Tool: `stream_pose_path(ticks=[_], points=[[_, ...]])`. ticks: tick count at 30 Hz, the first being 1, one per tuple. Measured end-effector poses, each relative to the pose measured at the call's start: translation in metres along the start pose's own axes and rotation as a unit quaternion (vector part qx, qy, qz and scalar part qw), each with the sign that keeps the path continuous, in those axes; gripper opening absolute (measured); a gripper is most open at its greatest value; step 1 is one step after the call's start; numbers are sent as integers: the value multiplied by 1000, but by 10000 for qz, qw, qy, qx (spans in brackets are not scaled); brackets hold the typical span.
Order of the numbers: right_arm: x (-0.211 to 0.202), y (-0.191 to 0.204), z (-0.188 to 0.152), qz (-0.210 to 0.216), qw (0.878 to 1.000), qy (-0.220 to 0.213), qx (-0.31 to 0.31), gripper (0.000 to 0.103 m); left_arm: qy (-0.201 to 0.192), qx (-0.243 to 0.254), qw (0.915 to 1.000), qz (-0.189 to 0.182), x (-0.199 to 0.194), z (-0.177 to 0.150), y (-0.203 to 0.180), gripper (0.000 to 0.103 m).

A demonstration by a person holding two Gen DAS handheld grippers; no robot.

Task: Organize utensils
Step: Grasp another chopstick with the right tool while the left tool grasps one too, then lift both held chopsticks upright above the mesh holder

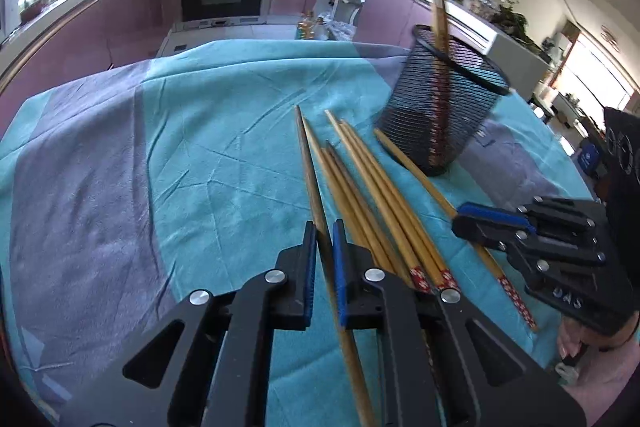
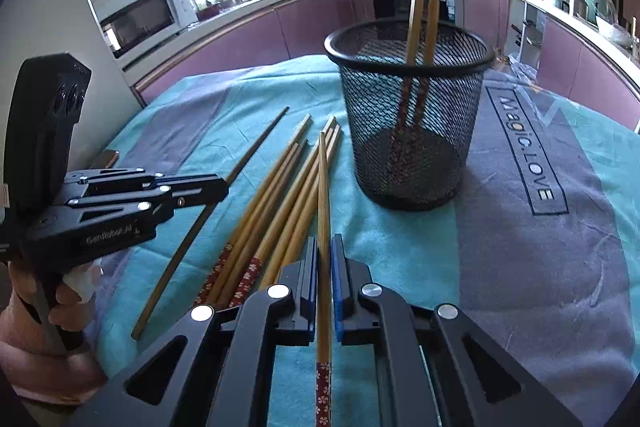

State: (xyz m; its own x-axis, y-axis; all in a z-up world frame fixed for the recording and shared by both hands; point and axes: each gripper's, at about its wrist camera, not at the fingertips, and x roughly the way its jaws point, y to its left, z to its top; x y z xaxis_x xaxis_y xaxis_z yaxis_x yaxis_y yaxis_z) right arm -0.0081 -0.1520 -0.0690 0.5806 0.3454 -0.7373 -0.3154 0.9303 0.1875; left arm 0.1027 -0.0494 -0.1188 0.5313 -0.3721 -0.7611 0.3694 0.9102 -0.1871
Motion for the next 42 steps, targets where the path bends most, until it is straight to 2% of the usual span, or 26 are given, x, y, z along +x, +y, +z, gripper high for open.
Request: stream_pose_path(ticks=[4,11,17,20,24,25,30,35,42], points=[[1,6,1,95,9999,66,-109,6,65,153,9997,-179,-4,-6,-6,6],[12,5,0,87,9996,243,-138,6,162,322,9991,-205,-4,-12,-11,6],[16,5,-1,64,9993,325,-153,7,295,341,9989,-131,6,-10,-7,16],[19,4,0,91,9993,347,-131,7,328,345,9987,-174,10,-8,-6,17],[21,5,2,94,9993,337,-150,6,353,313,9987,-180,14,-5,-6,17],[21,5,2,98,9993,330,-154,6,352,299,9988,-136,15,-3,-6,12],[7,4,5,156,9997,122,-152,6,223,182,9996,-46,10,-1,-5,8],[-19,3,13,313,9991,-228,-187,6,2,255,9995,-199,-11,4,-9,7],[-55,-6,27,410,9963,-749,-93,6,-539,350,9968,-468,-55,23,-18,7]])
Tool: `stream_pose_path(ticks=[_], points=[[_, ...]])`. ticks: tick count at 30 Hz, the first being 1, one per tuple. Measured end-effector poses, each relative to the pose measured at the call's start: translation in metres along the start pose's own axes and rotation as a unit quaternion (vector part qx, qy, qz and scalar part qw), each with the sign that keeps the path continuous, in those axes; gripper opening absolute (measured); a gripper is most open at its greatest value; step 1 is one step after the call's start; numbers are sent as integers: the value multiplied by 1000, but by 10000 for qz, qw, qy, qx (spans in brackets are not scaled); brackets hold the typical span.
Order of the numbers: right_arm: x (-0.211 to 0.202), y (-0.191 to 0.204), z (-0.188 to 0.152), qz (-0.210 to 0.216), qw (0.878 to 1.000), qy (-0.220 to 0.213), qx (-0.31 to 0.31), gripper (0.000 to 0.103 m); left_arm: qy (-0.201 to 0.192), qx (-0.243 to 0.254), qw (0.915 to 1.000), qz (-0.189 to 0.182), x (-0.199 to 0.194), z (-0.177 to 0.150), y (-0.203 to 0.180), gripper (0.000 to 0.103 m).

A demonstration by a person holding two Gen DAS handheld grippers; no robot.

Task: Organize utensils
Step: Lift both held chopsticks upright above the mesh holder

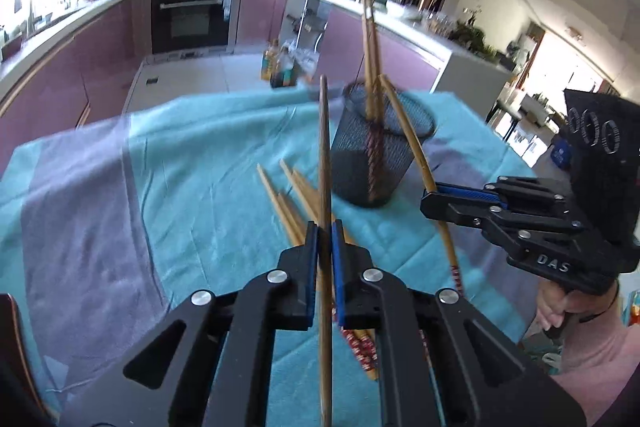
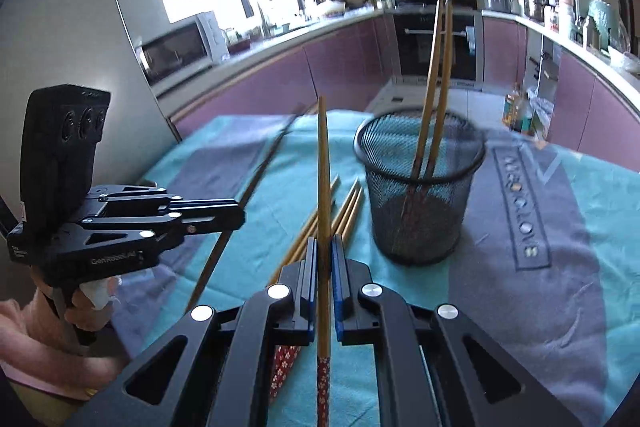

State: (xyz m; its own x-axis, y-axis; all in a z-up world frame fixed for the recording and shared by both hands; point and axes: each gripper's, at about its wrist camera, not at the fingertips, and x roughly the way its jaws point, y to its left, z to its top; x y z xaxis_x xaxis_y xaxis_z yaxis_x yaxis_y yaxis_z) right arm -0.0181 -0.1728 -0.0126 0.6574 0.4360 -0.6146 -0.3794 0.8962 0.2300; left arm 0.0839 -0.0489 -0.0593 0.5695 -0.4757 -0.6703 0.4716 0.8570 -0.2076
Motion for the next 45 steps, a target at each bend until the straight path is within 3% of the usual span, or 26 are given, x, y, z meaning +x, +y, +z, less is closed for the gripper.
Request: stream_pose_path(ticks=[9,23,33,38,45], points=[[-25,-10,17,78,9988,-466,116,6,-502,199,9982,-256,-43,22,-11,7],[-37,-29,65,-170,9919,-1244,210,6,-1225,137,9907,-582,-70,75,-25,7],[-41,-39,102,-344,9830,-1789,223,6,-1744,238,9824,-621,-78,123,-45,7],[-33,-42,111,-448,9810,-1873,239,6,-1750,326,9829,-468,-68,139,-55,7],[-15,-48,106,-623,9817,-1778,259,6,-1406,499,9885,-242,-36,137,-66,7]])
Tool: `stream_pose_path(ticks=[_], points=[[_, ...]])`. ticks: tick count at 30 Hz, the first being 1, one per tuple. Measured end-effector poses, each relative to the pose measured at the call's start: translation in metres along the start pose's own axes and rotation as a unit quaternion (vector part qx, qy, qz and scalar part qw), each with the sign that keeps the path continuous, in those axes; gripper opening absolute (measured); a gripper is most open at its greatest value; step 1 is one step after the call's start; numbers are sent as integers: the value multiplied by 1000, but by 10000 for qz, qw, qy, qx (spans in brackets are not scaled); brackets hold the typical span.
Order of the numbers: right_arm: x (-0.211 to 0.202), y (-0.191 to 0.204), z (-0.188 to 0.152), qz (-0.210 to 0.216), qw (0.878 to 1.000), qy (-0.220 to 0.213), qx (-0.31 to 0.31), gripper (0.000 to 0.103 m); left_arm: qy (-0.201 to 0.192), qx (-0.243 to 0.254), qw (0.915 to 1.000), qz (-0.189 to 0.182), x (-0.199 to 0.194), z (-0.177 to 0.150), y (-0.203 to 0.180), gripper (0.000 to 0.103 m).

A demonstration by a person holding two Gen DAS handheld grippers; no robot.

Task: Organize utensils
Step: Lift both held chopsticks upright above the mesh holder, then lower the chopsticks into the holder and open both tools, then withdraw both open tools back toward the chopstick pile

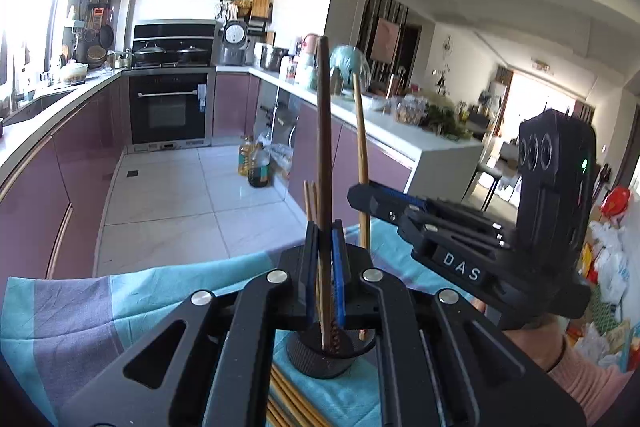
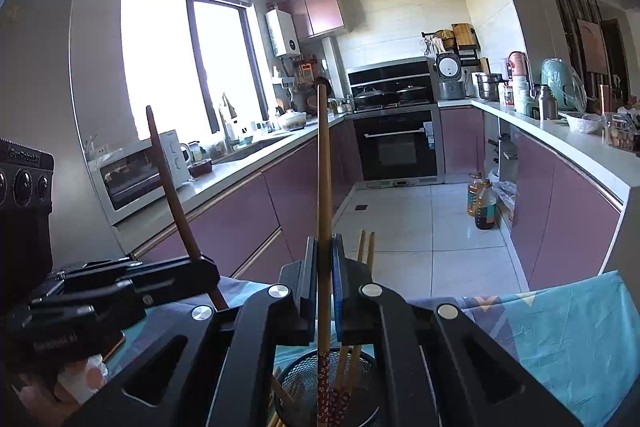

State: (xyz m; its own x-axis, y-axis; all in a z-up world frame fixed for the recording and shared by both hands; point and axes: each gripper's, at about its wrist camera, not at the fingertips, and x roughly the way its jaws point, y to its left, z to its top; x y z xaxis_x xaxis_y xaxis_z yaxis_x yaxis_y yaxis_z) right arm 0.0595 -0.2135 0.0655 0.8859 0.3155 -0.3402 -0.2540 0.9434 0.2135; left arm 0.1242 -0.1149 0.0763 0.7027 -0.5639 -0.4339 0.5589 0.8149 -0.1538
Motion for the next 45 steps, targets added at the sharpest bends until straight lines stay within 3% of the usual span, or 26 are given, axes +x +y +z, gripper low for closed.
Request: stream_pose_path(ticks=[8,17,23,28,32,38,43,45], points=[[11,-8,-17,-109,9993,355,53,6,436,82,9990,7,22,-21,2,7],[24,-14,-30,-145,9936,1120,34,6,901,207,9957,-42,42,-27,6,7],[36,-18,-38,-183,9899,1402,130,8,1009,85,9948,-61,53,-27,16,8],[40,-18,-38,-204,9901,1380,173,10,1012,42,9949,-6,59,-26,19,8],[39,-16,-37,-183,9912,1303,137,22,976,-11,9952,25,61,-28,21,13],[36,-14,-38,-157,9919,1249,146,23,799,-105,9966,183,48,-35,26,17],[17,-4,-38,-46,9940,1090,18,25,453,-110,9982,384,20,-44,30,30],[5,2,-39,28,9949,1008,-91,30,312,-92,9984,452,6,-49,31,34]])
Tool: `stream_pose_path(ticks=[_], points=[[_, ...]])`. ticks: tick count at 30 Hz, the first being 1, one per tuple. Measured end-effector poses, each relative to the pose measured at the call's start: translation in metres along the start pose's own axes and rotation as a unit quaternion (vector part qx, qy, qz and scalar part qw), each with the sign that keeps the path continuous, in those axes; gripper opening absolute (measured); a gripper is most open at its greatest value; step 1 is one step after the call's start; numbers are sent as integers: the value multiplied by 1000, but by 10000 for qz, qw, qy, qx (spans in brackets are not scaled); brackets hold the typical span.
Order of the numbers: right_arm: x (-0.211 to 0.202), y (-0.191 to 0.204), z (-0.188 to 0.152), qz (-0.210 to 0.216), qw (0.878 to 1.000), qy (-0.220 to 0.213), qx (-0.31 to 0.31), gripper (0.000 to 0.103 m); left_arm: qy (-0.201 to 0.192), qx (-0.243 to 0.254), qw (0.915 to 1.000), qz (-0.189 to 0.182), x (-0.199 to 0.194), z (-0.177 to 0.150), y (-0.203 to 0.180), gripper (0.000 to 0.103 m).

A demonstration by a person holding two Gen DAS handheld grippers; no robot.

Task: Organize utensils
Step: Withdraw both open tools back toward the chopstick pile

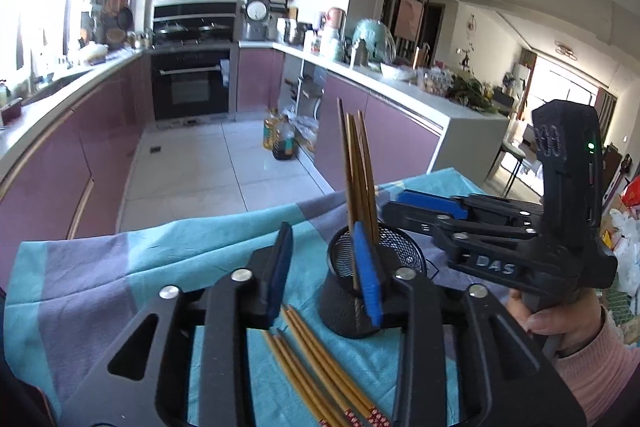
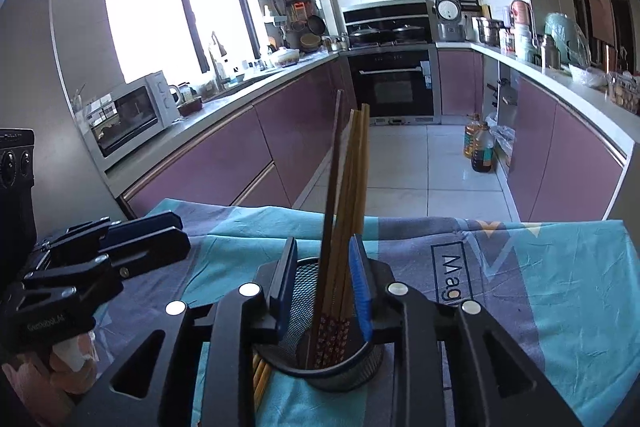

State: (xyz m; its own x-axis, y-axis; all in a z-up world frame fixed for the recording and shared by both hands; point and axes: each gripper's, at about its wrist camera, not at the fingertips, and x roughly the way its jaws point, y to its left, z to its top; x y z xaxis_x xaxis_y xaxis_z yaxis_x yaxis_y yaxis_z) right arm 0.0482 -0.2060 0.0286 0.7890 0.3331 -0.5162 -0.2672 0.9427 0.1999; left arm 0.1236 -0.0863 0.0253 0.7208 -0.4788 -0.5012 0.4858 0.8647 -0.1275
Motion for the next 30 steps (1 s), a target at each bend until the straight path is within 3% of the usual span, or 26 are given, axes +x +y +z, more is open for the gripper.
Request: stream_pose_path(ticks=[7,18,30], points=[[-33,26,-26,320,9985,-31,-433,38,119,60,9996,266,-24,-37,13,39],[1,42,-87,447,9942,917,-347,39,989,-184,9944,326,-7,-115,31,39],[24,46,-118,156,9903,1349,-288,39,1473,-181,9885,290,22,-138,20,39]])
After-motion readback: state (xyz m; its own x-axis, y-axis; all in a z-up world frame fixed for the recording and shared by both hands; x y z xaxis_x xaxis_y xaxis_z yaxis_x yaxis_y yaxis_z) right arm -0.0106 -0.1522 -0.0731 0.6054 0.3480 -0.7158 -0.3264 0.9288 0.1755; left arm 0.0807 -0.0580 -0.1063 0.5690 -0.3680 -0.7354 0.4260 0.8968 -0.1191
